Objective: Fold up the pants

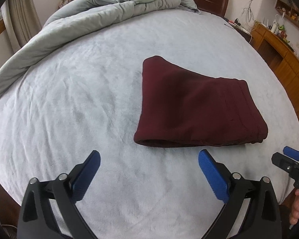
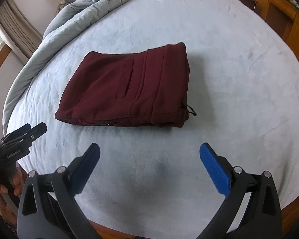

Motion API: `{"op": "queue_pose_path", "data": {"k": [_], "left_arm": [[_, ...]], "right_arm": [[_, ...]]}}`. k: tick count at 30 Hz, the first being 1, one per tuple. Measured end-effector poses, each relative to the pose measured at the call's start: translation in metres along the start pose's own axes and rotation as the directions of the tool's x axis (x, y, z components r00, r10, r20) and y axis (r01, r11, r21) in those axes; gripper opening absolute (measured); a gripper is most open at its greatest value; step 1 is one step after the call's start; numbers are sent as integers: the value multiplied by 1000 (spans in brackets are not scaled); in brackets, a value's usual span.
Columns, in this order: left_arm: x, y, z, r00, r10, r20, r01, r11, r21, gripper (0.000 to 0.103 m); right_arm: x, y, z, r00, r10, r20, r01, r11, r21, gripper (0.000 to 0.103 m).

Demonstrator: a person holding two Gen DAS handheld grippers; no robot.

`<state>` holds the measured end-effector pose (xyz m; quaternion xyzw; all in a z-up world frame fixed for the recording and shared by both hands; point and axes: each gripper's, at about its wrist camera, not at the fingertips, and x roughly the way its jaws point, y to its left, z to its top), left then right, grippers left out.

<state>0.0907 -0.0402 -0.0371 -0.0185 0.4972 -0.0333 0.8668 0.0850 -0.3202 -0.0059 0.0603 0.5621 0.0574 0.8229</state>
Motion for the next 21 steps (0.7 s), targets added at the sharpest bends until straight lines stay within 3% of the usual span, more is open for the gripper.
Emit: {"op": "queue_pose_path", "data": {"k": [9,21], "left_arm": [[-10,-4,-5,1000,11,-1,-11,1000,19,99],[-24,-12,-1,999,35,33,-36,998,47,99]], "right_arm": [[-10,5,-4,1000,6,-4,-6,1000,28,100],[-20,11,-7,999,-43,4,43,999,17,100]]}}
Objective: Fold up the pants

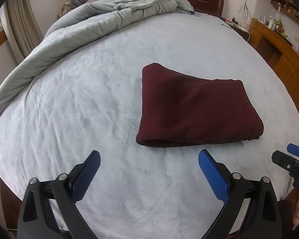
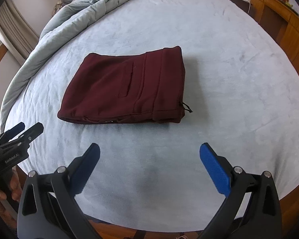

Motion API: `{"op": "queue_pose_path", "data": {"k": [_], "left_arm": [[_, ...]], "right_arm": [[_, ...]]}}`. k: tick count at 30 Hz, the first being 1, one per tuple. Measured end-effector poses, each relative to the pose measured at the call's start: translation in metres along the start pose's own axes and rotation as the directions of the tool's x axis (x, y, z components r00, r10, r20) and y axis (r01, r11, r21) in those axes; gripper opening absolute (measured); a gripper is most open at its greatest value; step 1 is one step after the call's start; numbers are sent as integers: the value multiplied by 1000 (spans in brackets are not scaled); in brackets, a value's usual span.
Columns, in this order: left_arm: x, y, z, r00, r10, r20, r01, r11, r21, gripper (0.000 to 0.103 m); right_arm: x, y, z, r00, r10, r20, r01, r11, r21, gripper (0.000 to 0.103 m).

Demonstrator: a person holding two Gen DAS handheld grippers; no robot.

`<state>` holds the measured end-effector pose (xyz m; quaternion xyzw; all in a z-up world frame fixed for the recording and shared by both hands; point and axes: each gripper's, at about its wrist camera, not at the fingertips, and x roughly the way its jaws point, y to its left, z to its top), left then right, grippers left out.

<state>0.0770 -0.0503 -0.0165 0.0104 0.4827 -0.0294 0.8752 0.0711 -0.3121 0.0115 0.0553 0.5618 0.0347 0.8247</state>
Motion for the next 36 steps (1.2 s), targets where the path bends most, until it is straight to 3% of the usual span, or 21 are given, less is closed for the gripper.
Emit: {"op": "queue_pose_path", "data": {"k": [36], "left_arm": [[21,1,1,999,-1,-38,1,1000,4,99]], "right_arm": [[10,1,0,1000,1,-14,-1,1000,-5,100]]}}
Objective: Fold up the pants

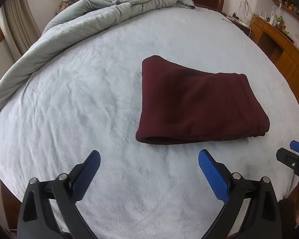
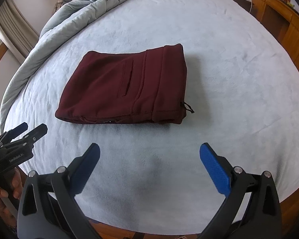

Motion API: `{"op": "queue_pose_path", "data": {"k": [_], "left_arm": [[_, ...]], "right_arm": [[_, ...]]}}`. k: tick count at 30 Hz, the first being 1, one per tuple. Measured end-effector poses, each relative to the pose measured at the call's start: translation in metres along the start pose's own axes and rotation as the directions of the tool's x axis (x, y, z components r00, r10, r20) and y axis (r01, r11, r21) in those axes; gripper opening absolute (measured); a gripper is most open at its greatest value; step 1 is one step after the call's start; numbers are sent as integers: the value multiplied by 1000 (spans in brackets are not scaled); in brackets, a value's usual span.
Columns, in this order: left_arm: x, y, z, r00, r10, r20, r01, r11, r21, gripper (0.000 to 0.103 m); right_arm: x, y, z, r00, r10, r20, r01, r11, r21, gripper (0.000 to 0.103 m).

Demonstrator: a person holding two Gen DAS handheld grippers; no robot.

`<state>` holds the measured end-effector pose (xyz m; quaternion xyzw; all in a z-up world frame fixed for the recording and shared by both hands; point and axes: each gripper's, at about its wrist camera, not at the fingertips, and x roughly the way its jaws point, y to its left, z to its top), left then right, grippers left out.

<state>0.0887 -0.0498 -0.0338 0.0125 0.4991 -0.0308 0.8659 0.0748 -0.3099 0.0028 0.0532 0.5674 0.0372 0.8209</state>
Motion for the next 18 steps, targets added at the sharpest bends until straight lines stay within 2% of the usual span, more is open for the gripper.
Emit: {"op": "queue_pose_path", "data": {"k": [18], "left_arm": [[-3,-4,-2,1000,-22,4,22,1000,-2,99]], "right_arm": [[7,1,-4,1000,10,-12,-10,1000,19,100]]}}
